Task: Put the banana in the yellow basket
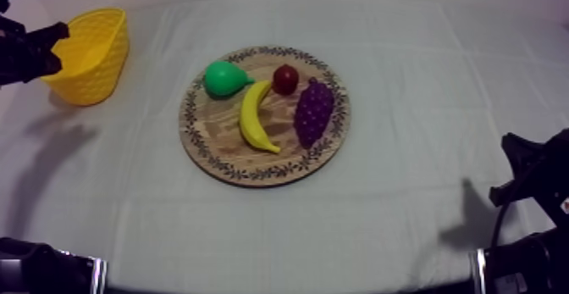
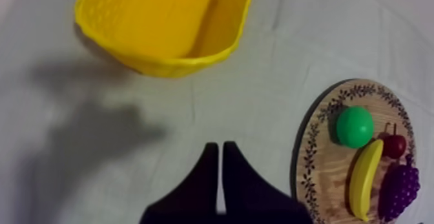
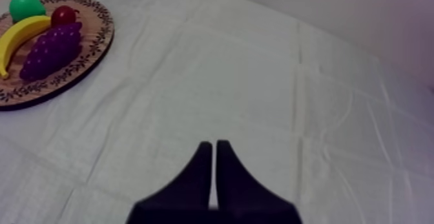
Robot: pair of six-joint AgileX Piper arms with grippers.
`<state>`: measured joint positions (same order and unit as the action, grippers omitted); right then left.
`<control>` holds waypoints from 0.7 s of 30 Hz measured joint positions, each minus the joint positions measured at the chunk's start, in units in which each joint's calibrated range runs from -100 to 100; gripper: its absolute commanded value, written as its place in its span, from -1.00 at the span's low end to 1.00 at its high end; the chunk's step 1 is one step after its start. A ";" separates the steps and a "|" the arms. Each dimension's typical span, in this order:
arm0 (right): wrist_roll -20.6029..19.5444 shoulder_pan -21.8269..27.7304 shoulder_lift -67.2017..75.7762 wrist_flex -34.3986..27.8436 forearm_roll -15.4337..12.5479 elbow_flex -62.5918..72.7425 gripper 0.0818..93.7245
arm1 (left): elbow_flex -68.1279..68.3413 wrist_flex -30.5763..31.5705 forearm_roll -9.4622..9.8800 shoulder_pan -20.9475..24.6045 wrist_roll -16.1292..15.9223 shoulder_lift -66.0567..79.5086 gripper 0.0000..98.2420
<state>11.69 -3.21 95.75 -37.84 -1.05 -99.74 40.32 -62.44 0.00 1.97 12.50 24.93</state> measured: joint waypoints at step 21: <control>0.00 -0.01 0.00 -0.08 0.00 0.00 -0.99 | -6.32 -4.58 1.05 -11.58 6.74 -13.77 -1.00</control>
<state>11.69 -3.22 95.75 -37.92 -1.05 -99.74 34.00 -67.02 1.05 -9.62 19.24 11.16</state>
